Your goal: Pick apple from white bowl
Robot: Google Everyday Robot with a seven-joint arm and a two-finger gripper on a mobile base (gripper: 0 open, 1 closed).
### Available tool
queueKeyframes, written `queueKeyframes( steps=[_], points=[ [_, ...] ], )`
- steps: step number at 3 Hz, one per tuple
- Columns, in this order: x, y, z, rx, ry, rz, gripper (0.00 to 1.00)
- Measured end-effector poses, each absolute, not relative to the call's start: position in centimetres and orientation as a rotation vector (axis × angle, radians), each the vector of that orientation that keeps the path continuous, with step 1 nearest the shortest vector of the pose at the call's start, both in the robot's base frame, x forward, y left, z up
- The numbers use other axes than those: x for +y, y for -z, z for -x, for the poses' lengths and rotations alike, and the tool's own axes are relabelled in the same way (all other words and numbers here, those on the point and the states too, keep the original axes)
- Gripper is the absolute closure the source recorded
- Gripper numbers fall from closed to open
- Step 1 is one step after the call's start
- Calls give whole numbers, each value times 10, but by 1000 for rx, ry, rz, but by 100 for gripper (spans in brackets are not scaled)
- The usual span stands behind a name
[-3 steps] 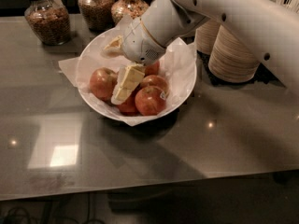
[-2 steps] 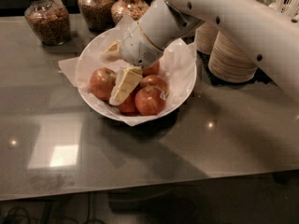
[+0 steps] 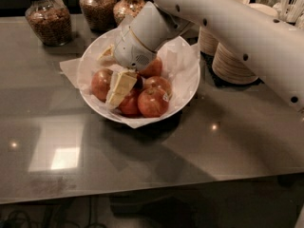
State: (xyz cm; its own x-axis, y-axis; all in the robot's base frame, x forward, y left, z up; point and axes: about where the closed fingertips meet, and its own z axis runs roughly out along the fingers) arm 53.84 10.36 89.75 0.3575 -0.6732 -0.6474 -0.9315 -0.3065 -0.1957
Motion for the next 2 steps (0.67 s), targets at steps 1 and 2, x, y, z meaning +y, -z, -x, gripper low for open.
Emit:
queueKeyframes(
  steps=[1,2],
  points=[
    [110,-895,-539,1386,-627,2092,26],
    [112,-892,-541,1393,-628,2096,45]
  ],
)
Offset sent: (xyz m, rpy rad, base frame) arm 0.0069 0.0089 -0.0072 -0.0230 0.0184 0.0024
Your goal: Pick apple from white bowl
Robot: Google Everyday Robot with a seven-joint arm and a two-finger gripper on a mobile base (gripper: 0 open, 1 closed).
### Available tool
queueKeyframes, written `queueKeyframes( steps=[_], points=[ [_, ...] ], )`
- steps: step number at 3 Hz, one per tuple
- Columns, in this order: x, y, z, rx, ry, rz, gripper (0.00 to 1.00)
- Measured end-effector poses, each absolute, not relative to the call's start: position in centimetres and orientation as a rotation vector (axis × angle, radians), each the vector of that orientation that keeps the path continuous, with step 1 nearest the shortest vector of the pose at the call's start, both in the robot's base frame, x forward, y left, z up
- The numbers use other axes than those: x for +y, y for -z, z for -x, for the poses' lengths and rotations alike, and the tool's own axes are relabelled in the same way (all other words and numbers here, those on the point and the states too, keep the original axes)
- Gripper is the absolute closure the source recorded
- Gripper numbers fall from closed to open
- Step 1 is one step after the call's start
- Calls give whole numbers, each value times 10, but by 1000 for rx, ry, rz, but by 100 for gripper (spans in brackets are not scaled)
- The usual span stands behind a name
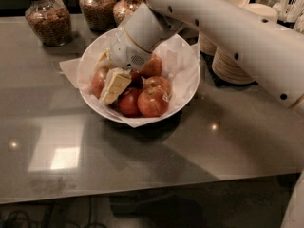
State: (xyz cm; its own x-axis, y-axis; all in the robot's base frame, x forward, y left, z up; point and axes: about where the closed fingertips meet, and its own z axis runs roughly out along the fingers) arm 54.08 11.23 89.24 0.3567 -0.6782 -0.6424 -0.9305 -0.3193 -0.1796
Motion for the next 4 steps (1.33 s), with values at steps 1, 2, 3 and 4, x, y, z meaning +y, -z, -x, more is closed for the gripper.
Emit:
queueKeyframes(
  steps=[1,2,3,4],
  points=[
    [112,-892,-541,1393,-628,2096,68],
    [112,-892,-541,1393,-628,2096,91],
    [112,-892,-541,1393,-628,2096,100],
    [108,-912,-531,1317,-650,2036,100]
  ],
)
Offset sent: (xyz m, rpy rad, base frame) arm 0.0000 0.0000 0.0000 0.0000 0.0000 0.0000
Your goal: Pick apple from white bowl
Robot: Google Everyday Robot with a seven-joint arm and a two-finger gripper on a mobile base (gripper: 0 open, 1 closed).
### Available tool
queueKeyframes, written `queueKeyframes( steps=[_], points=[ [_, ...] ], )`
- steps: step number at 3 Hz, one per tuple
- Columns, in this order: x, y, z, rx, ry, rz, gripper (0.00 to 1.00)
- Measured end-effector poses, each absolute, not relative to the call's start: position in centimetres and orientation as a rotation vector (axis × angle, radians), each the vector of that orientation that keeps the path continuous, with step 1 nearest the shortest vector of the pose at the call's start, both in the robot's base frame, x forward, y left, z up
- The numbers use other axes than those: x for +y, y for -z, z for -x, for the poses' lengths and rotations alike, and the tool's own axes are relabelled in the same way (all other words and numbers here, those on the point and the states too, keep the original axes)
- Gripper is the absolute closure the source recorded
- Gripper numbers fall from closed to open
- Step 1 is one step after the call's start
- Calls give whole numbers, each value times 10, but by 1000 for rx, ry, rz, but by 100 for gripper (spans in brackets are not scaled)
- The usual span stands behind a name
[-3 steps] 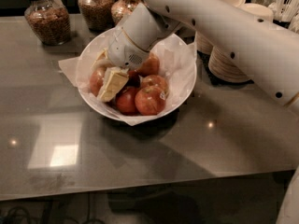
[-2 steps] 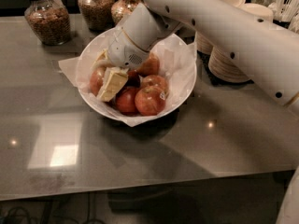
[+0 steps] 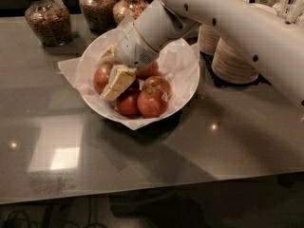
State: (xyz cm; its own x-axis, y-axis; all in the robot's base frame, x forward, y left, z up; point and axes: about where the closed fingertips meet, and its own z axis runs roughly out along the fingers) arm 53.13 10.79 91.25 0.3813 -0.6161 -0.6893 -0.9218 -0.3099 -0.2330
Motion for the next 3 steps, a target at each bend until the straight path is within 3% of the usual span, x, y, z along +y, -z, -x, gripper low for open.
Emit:
queueKeyframes(
  steps=[3],
  points=[
    [100,-929,-526,1264,-633,1989,100]
  ],
)
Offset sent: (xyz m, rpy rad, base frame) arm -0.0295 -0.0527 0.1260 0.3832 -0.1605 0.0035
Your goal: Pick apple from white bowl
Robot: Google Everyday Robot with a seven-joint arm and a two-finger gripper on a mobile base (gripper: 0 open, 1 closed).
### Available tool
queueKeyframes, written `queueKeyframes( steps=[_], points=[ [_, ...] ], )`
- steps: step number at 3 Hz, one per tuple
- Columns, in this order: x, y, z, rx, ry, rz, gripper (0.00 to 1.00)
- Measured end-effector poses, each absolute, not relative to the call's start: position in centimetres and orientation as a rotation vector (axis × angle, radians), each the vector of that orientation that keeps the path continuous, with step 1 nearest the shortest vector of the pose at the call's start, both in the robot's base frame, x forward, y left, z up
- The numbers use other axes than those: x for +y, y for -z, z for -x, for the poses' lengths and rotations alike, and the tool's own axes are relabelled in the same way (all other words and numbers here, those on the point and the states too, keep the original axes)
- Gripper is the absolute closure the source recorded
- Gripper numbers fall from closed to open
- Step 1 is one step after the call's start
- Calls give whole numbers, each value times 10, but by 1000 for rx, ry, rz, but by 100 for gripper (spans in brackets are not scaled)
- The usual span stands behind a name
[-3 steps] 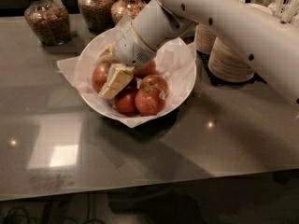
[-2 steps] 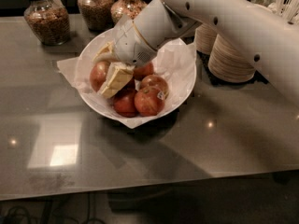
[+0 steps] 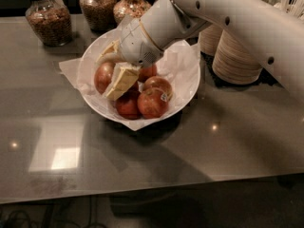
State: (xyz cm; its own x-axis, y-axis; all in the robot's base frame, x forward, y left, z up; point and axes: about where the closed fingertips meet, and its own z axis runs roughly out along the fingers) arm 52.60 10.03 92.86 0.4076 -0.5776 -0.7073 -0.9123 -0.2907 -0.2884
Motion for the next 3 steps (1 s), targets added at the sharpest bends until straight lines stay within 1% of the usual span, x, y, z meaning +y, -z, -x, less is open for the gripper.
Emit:
queueKeyframes(
  steps=[1,3],
  points=[
    [100,-929,-526,1264,-633,1989,100],
    [77,-949,-504,1222,-564,1909,100]
  ],
)
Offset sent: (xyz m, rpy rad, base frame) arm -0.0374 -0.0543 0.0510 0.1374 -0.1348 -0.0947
